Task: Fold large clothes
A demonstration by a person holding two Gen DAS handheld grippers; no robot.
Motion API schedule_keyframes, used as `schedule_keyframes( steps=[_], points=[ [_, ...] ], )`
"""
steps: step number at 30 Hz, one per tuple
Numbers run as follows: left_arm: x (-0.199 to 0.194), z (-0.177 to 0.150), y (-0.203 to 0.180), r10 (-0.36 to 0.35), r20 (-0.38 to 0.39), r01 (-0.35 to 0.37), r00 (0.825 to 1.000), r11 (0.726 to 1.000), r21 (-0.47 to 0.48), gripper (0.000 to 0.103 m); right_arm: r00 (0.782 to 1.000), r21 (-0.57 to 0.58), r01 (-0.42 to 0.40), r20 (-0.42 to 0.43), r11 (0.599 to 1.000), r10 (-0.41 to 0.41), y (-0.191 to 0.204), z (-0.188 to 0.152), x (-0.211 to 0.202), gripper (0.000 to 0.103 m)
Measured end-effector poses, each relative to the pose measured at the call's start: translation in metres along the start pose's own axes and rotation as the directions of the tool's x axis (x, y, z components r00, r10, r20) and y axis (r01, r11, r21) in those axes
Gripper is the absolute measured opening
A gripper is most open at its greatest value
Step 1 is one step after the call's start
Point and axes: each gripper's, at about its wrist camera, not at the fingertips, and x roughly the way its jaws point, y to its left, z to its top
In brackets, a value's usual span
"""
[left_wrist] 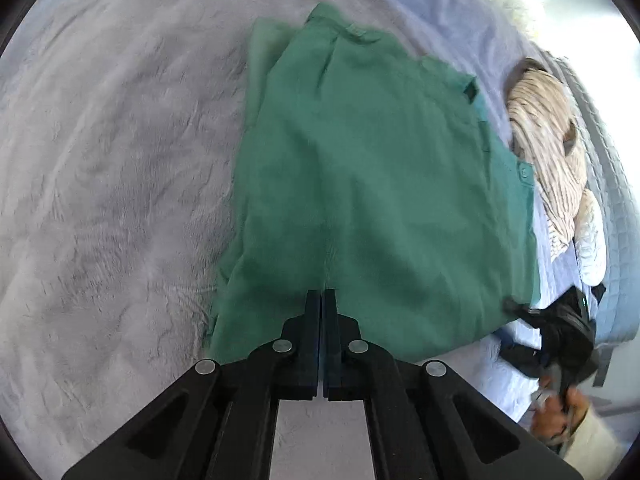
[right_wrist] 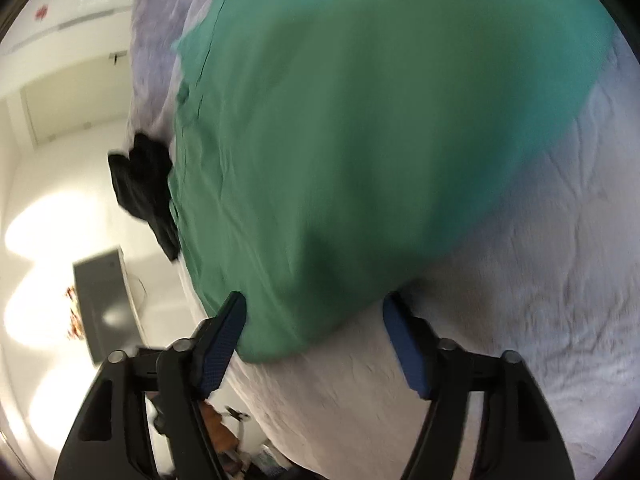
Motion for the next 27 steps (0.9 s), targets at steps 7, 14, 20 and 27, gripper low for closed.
schedule_keyframes(
  steps=[7,14,20,27],
  points=[
    [-0.021,-0.034,-0.004,-0.005,0.032,0.002,0.999,0.996,0.087,0.001,0.994,-0.113,0.110,-0.002,0.987,-0.111,0.022,-0.006,-0.009,0.024],
    [0.006,-0.061,0.026,0.084,-0.023,-0.084,0.996,0.996,-0.020,0.001,0.980,-0.075,0.184,-0.068,0.980,-0.189,-0.015,-0.008,0.015,0.011],
    [-0.050,-0.059,0.026,0.185,0.134,-0.182,0.974,0.983,-0.033,0.054,0.968,-0.199,0.196,-0.120,0.960,-0.222,-0.004,-0.017,-0.011,0.048],
    [-0.046,-0.037,0.021,0.194,0.169,-0.199,0.967,0.980,0.013,0.099,0.967,-0.256,0.182,-0.128,0.950,-0.220,0.012,-0.035,-0.015,0.074]
  ],
)
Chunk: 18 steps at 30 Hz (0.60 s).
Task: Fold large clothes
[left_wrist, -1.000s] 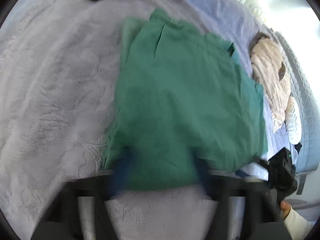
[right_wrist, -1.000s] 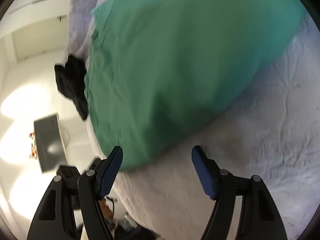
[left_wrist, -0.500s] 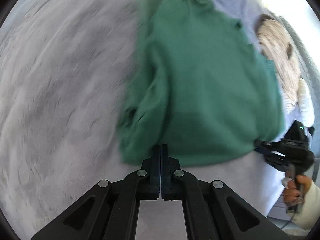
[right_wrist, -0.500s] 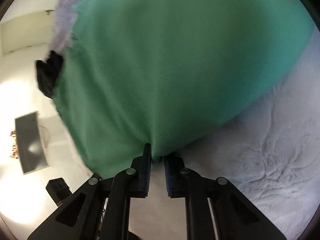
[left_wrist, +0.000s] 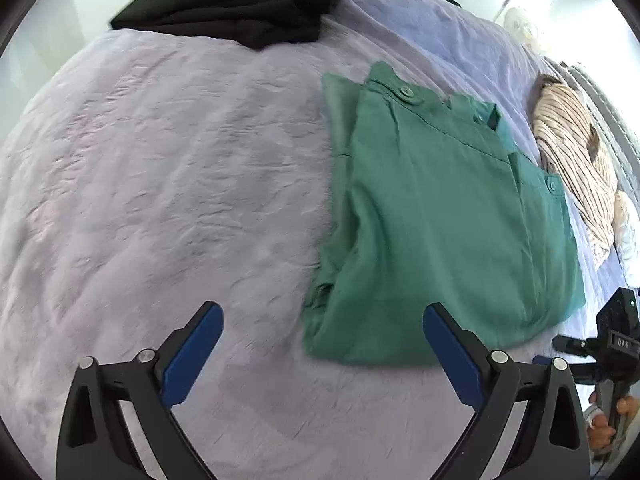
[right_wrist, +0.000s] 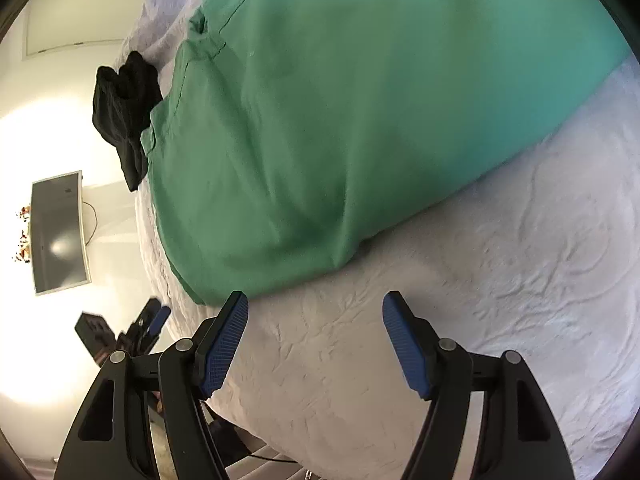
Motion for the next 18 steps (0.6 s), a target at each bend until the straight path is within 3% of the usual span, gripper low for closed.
schedule_keyframes(
  steps=[2,3,4,5,6,11,18],
  points=[
    [0.017,0.006,-0.008,-0.027,-0.035,0.028,0.999,0.999,0.028,0.073,1.000,0.000,0.004,-0.014,1.000,-0.004,0.008,-0.003,0.008,0.074],
    [0.026,0.008,-0.017,-0.048,-0.057,0.050,0.997,0.998,0.041,0.067,1.000,0.000,0.008,-0.021,1.000,-0.008,0.008,-0.004,0.009,0.074],
    [0.032,0.008,-0.019,-0.066,-0.075,0.070,0.995,0.996,0.054,0.048,1.000,-0.001,0.008,-0.026,1.000,-0.008,0.010,-0.006,0.011,0.074],
    [0.039,0.009,-0.020,-0.071,-0.100,0.078,0.992,0.994,0.071,0.011,1.000,-0.001,0.006,-0.027,1.000,-0.006,0.012,-0.009,0.013,0.072],
    [0.042,0.008,-0.020,-0.058,-0.113,0.067,0.992,0.994,0.081,0.002,1.000,-0.002,0.004,-0.028,1.000,-0.004,0.013,-0.010,0.013,0.071],
    [0.020,-0.003,0.003,-0.142,-0.060,0.143,0.988,0.990,0.016,0.002,1.000,-0.033,0.002,-0.027,0.999,-0.003,0.024,-0.012,0.012,0.068],
    [0.039,-0.015,0.010,-0.103,-0.093,0.102,0.990,0.995,-0.013,0.003,0.998,-0.023,0.036,-0.046,0.999,-0.037,0.023,-0.007,0.023,0.068]
  ],
)
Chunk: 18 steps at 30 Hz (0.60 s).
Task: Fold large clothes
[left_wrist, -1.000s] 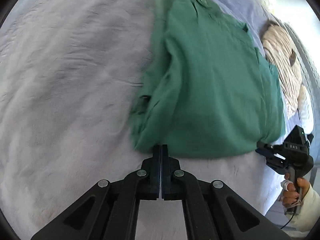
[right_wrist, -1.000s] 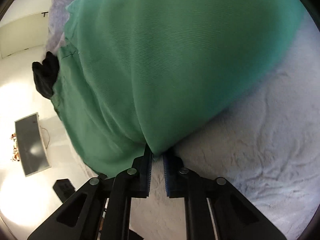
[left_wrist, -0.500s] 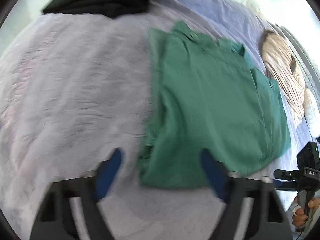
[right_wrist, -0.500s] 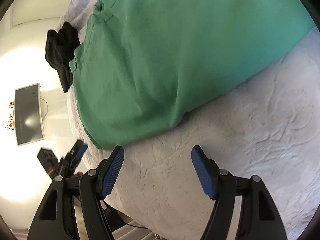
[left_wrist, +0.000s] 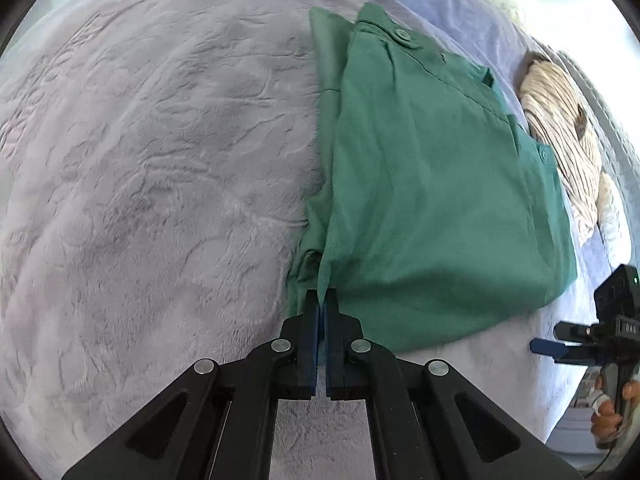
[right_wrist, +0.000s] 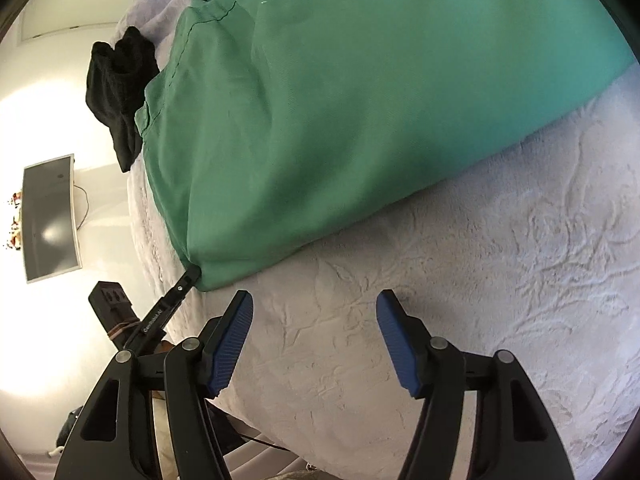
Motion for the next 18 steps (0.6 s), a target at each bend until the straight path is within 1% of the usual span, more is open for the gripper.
schedule_keyframes(
  steps=[2,4,5,7,9,12,14,15,16,18],
  points=[
    [-0.009,-0.002,0.001,0.011,-0.001,-0.011,1.000,1.000,-0.010,0.003,1.000,-0.028,0.023,-0.002,0.999,-0.023,0.005,-0.001,-0.004,0.068],
    [-0.022,-0.003,-0.003,0.042,0.005,-0.042,0.999,0.999,0.012,0.003,0.998,-0.077,0.059,0.001,0.995,-0.060,0.012,-0.002,-0.014,0.068],
    [-0.030,-0.003,-0.005,0.055,0.013,-0.056,0.998,0.998,0.024,0.003,0.998,-0.092,0.070,0.009,0.993,-0.069,0.014,-0.001,-0.019,0.068],
    [-0.043,-0.002,-0.004,0.059,0.038,-0.060,0.998,0.998,0.033,0.003,0.996,-0.117,0.081,0.039,0.990,-0.077,0.017,0.003,-0.035,0.068],
    [-0.054,0.008,-0.012,0.055,0.078,-0.058,0.995,0.998,0.036,0.003,0.992,-0.137,0.097,0.094,0.986,-0.084,0.014,0.008,-0.059,0.068],
    [-0.053,0.034,-0.034,0.050,0.125,-0.058,0.991,0.997,0.059,0.003,0.968,-0.131,0.158,0.214,0.979,-0.128,0.010,0.031,-0.094,0.067],
    [-0.041,0.058,-0.051,0.069,0.149,-0.082,0.986,0.993,0.084,0.003,0.945,-0.110,0.218,0.271,0.970,-0.182,0.004,0.055,-0.111,0.034],
    [-0.035,0.066,-0.058,0.078,0.157,-0.093,0.985,0.992,0.090,0.003,0.931,-0.095,0.259,0.290,0.961,-0.222,-0.001,0.072,-0.119,0.014],
    [-0.024,0.079,-0.067,0.090,0.165,-0.107,0.982,0.990,0.093,0.003,0.920,-0.085,0.284,0.305,0.955,-0.246,-0.004,0.084,-0.123,0.013],
    [-0.010,0.094,-0.076,0.101,0.170,-0.117,0.980,0.989,0.087,0.003,0.900,-0.072,0.319,0.336,0.945,-0.279,-0.008,0.110,-0.129,0.013]
  ],
)
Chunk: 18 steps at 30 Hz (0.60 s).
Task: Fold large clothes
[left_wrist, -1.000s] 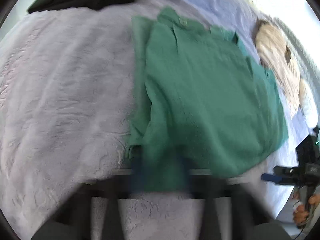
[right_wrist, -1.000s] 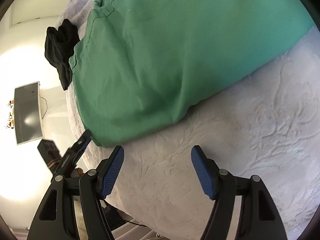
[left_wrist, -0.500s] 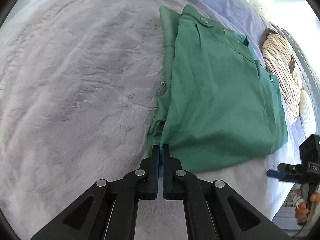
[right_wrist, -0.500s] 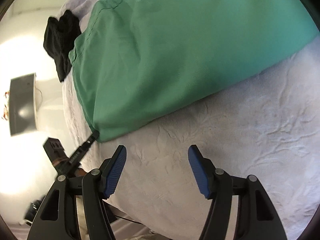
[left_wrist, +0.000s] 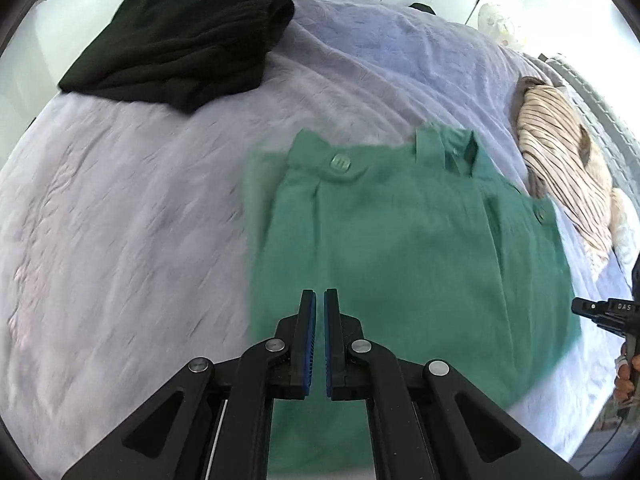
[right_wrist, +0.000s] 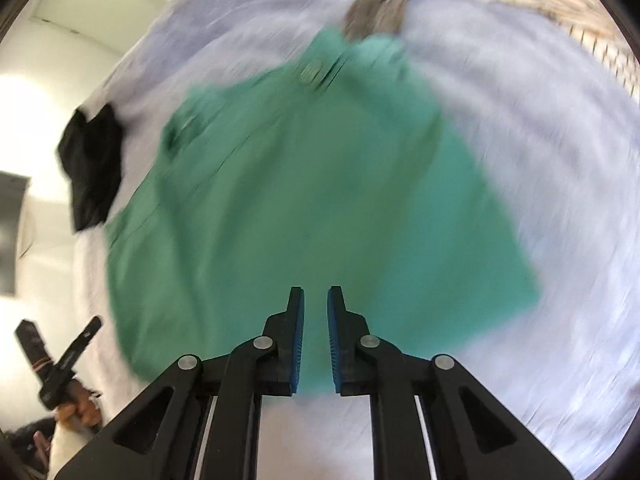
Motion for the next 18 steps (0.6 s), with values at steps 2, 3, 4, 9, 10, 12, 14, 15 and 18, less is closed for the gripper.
schedule_keyframes(
  steps=[2,3,4,9,10,12,14,15,18],
  points=[
    [0.022,0.014,-0.009,0.030,0.000,-0.030,1.000,1.000,-0.003,0.003,1.000,-0.005,0.015,0.022,1.000,-0.015,-0.004,0.026,0.006,0.013],
    [0.030,0.018,-0.010,0.052,-0.007,-0.052,0.999,0.999,-0.003,0.003,0.999,-0.015,0.029,0.038,0.999,-0.029,-0.005,0.038,0.010,0.013],
    [0.043,0.021,-0.010,0.082,-0.027,-0.082,0.996,0.997,-0.005,0.003,0.997,-0.030,0.053,0.061,0.998,-0.051,-0.007,0.053,0.015,0.013],
    [0.075,0.019,0.013,0.089,-0.065,-0.094,0.994,0.992,-0.083,0.003,0.989,-0.021,0.136,0.068,0.991,-0.134,-0.027,0.088,0.046,0.011],
    [0.076,0.018,0.015,0.081,-0.062,-0.086,0.995,0.993,-0.086,0.003,0.986,-0.005,0.156,0.057,0.988,-0.155,-0.037,0.091,0.055,0.009],
    [0.078,0.016,0.021,0.058,-0.060,-0.064,0.997,0.992,-0.111,0.003,0.983,0.016,0.173,0.064,0.985,-0.174,-0.050,0.093,0.062,0.000],
    [0.076,0.018,0.025,0.067,-0.061,-0.074,0.996,0.989,-0.129,0.003,0.987,0.042,0.142,0.071,0.989,-0.145,-0.061,0.094,0.061,0.000],
    [0.073,0.018,0.026,0.084,-0.059,-0.091,0.995,0.988,-0.126,0.003,0.988,0.047,0.131,0.071,0.990,-0.135,-0.063,0.094,0.060,0.000],
    [0.064,0.015,0.027,0.091,-0.056,-0.098,0.994,0.987,-0.125,0.003,0.985,0.033,0.152,0.072,0.988,-0.154,-0.063,0.095,0.052,0.000]
  ],
)
